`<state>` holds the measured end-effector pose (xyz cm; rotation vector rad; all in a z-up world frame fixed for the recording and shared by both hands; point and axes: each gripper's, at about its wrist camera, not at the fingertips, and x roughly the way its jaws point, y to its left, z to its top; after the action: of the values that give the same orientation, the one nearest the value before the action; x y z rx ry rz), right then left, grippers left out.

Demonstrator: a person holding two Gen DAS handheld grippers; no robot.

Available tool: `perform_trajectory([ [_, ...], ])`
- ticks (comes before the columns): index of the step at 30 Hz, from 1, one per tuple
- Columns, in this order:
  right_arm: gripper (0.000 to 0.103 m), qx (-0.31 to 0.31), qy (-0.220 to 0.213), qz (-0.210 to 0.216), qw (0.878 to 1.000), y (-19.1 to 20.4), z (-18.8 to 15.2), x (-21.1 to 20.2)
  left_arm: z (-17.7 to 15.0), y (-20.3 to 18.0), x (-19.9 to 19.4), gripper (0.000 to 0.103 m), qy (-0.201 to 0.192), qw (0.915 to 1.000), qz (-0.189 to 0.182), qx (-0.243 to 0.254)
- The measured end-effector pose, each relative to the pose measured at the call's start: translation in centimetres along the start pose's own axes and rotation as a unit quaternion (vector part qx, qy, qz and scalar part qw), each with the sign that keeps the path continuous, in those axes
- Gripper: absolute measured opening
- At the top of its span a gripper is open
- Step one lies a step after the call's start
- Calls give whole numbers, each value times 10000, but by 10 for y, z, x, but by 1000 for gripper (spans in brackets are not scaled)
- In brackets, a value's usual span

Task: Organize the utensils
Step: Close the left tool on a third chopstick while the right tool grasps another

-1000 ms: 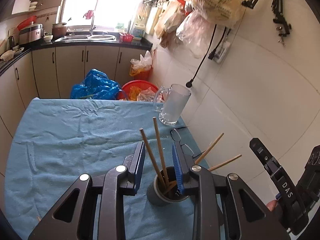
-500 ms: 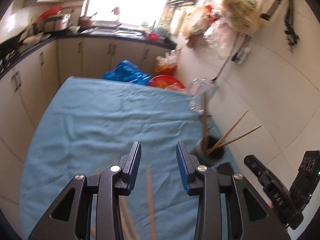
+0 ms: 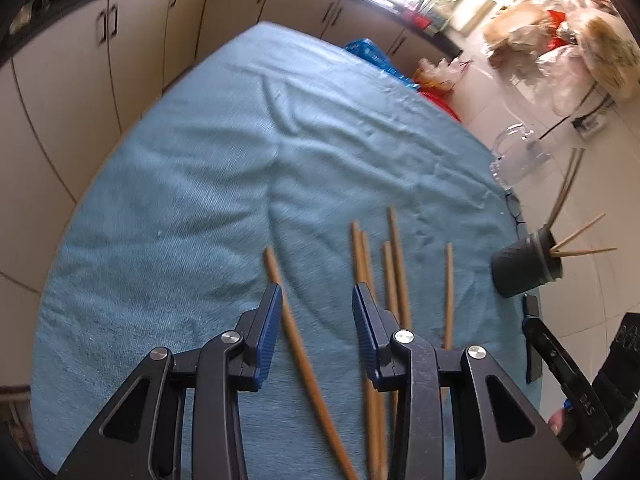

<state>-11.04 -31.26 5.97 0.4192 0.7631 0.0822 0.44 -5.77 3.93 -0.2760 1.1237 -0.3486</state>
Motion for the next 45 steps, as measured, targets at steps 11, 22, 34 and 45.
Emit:
perform_trajectory([
  [11, 31, -86, 184, -99, 9997, 12, -4, 9, -9, -4, 29, 32, 222, 9985, 476, 176],
  [22, 31, -129, 834, -20, 9964, 28, 18, 57, -18, 9, 21, 8, 226, 9977, 578, 261],
  [34, 31, 26, 1499, 30, 9887, 43, 29, 121, -28, 17, 12, 8, 323, 9977, 509, 294],
  [45, 15, -651, 1642, -726, 9816, 63, 30, 156, -36, 5, 13, 9, 122, 9955, 818, 470],
])
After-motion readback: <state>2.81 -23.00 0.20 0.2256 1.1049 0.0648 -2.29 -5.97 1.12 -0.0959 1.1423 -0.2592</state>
